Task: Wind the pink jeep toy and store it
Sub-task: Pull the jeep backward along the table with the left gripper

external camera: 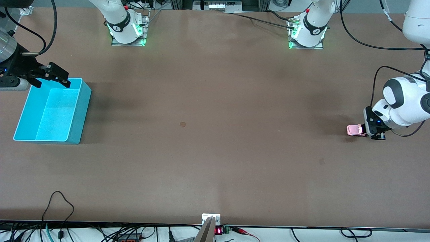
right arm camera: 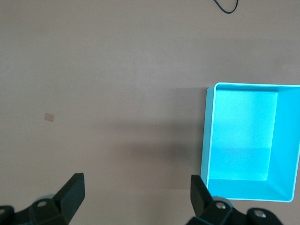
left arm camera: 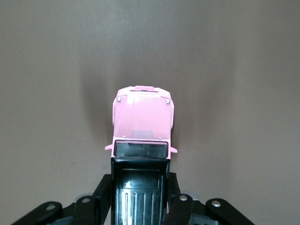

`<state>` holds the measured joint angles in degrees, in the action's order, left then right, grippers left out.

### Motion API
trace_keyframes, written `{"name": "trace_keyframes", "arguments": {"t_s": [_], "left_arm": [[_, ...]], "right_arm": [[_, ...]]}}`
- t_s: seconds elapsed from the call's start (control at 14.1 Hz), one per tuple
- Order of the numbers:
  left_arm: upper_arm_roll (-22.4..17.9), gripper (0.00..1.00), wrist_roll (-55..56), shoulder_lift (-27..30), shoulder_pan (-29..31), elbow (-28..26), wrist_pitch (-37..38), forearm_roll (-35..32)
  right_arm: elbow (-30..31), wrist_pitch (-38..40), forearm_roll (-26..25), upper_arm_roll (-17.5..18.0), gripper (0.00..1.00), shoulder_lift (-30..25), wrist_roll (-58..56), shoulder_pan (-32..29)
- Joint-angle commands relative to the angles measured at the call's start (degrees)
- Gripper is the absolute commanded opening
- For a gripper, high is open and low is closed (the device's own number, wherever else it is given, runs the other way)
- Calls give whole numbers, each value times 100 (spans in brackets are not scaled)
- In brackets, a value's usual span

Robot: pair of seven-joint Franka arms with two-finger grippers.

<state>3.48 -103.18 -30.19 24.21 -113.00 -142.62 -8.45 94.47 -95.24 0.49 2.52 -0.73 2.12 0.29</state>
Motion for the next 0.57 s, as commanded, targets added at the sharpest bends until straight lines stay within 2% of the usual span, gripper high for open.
{"name": "trace_keyframes", "arguments": {"t_s": [0.0,0.07,0.14,0.28,0.5], "left_arm": [[21,23,-53,-294,119,32,138,-192],[30,56,-35,-268,127,41,147,-192],[39,100,-35,-198,136,76,182,-192],[144,100,87,188,40,242,803,-184],[468,100,307,418,-31,996,2182,-192]], "right_arm": [[-78,85,47,20,100,11,-36,-38],[-78,85,47,20,100,12,-45,-46],[-78,85,47,20,100,12,-45,-38],[-78,85,47,20,100,3,-45,-46],[-78,85,47,20,100,12,-45,-46]]}}
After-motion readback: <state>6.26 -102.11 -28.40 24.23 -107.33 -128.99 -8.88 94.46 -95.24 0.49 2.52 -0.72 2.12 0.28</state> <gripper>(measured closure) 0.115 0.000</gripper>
